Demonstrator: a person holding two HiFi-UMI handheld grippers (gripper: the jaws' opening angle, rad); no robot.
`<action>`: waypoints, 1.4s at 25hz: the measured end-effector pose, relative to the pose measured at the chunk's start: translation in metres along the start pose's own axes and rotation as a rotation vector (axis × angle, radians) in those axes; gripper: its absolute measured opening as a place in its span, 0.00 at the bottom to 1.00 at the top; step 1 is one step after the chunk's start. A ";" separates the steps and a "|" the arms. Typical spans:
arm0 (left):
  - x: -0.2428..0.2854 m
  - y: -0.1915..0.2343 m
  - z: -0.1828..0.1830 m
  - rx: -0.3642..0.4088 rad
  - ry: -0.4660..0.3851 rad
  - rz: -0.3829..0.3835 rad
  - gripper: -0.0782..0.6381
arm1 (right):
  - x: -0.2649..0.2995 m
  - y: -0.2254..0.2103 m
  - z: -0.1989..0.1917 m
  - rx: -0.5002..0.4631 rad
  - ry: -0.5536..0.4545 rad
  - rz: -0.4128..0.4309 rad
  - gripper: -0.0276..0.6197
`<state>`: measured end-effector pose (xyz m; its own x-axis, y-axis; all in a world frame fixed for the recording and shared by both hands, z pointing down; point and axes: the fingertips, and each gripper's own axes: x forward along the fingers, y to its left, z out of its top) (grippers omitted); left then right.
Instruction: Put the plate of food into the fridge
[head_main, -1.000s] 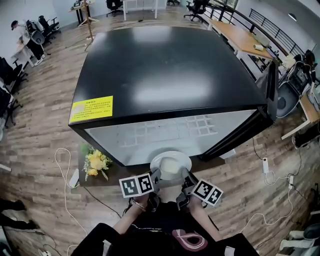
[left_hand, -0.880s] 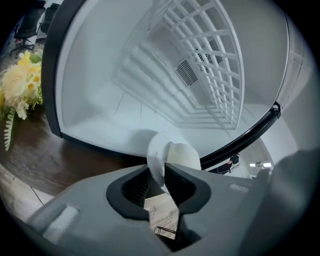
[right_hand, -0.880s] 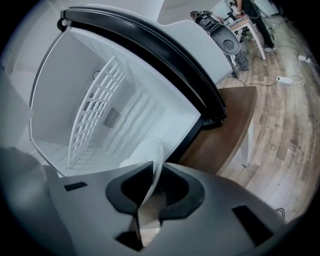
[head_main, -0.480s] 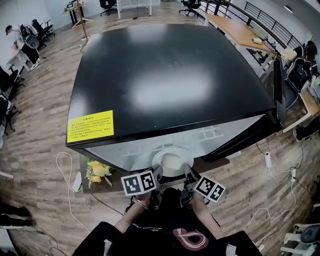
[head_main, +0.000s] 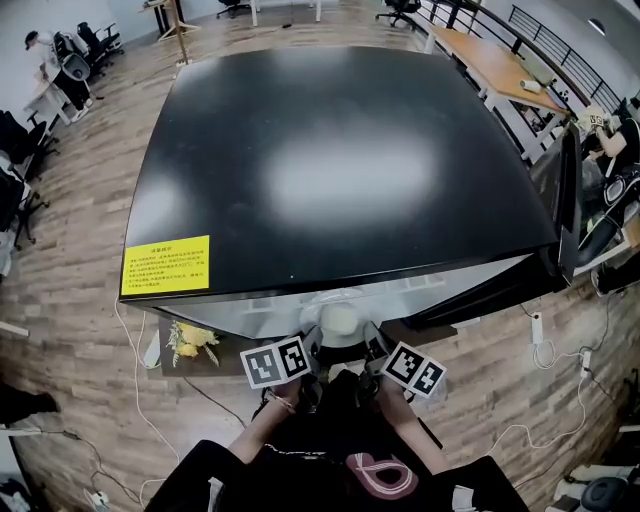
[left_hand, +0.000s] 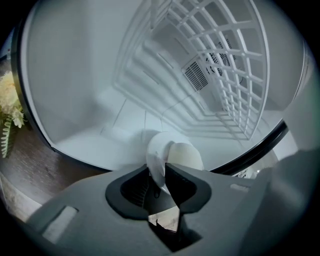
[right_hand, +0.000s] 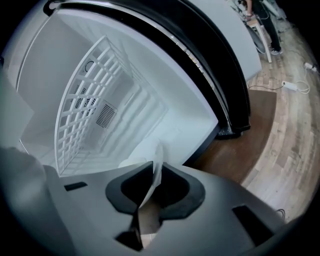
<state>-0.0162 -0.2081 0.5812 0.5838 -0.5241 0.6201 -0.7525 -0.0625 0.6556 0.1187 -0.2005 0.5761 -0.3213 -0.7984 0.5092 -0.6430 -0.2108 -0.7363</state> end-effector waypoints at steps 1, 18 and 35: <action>0.000 0.000 0.001 -0.006 -0.007 0.005 0.25 | 0.002 0.001 0.001 -0.003 0.006 0.000 0.14; 0.017 0.004 0.018 -0.004 -0.050 0.089 0.26 | 0.029 -0.002 0.016 -0.029 0.020 -0.018 0.14; 0.019 0.003 0.026 0.022 -0.097 0.235 0.28 | 0.042 -0.001 0.025 -0.096 0.070 -0.010 0.16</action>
<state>-0.0153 -0.2405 0.5843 0.3605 -0.6056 0.7095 -0.8714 0.0528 0.4878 0.1230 -0.2479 0.5871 -0.3601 -0.7545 0.5486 -0.7088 -0.1611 -0.6868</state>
